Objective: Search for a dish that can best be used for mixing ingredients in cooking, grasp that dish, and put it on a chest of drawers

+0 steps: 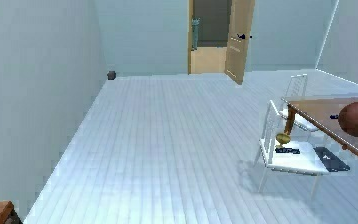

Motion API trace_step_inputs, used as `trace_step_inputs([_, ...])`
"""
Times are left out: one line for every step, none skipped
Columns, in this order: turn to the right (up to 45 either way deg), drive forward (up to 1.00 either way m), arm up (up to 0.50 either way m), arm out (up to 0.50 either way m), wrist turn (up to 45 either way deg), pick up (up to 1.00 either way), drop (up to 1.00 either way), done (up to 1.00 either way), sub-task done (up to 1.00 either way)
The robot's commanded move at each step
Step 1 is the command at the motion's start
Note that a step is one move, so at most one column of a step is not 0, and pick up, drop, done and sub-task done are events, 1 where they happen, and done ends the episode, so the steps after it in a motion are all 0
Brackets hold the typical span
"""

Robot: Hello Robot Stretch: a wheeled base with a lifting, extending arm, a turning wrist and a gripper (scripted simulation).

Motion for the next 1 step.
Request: trace_step_inputs([-3.0,0.0,0.0,0.0,0.0,0.0,0.0,0.0,0.0])
